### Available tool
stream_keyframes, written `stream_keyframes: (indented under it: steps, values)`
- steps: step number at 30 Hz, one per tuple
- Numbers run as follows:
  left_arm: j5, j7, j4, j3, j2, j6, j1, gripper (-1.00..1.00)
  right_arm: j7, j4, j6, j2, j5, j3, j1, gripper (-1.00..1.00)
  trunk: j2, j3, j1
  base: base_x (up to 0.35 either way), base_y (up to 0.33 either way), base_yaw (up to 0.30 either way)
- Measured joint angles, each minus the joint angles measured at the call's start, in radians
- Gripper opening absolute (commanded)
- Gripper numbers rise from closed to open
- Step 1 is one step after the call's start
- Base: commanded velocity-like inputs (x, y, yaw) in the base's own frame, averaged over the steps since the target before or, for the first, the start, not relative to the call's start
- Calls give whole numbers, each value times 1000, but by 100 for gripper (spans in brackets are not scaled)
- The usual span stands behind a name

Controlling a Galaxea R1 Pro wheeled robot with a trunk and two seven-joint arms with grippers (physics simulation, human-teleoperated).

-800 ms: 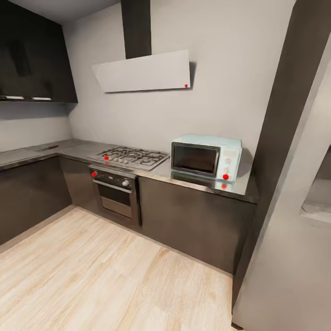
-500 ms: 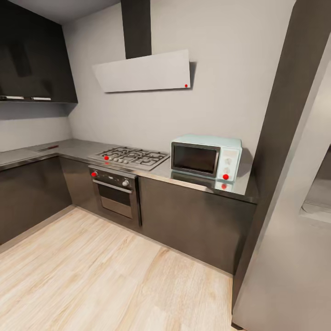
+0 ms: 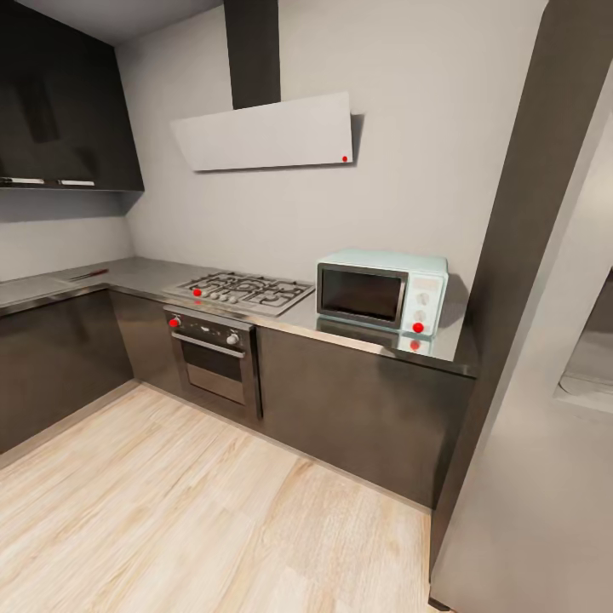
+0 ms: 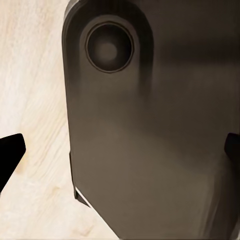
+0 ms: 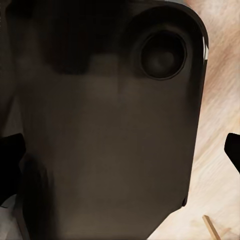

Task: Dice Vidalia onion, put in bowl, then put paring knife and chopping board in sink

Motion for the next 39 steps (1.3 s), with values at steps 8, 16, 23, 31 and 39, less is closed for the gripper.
stream_keyframes:
  steps: [8,16,23,31,39]
  values:
    - [0,0,-13,0,4,-1,0,100,-1,0,0,1,0,-1,0,100,0,0,0,4,29,0]
    - [0,0,-21,1,12,-1,0,100,-1,0,0,1,0,0,0,100,0,0,0,130,227,0]
    - [0,0,-22,1,16,-1,0,100,-1,-1,-18,1,0,-1,0,100,0,0,0,201,235,0]
    - [0,0,-22,1,17,-1,0,100,-1,-1,-21,2,0,-1,0,100,0,0,0,189,180,0]
    - [0,0,-22,1,19,-1,0,100,-1,-1,-24,2,0,-1,0,100,0,0,0,19,17,0]
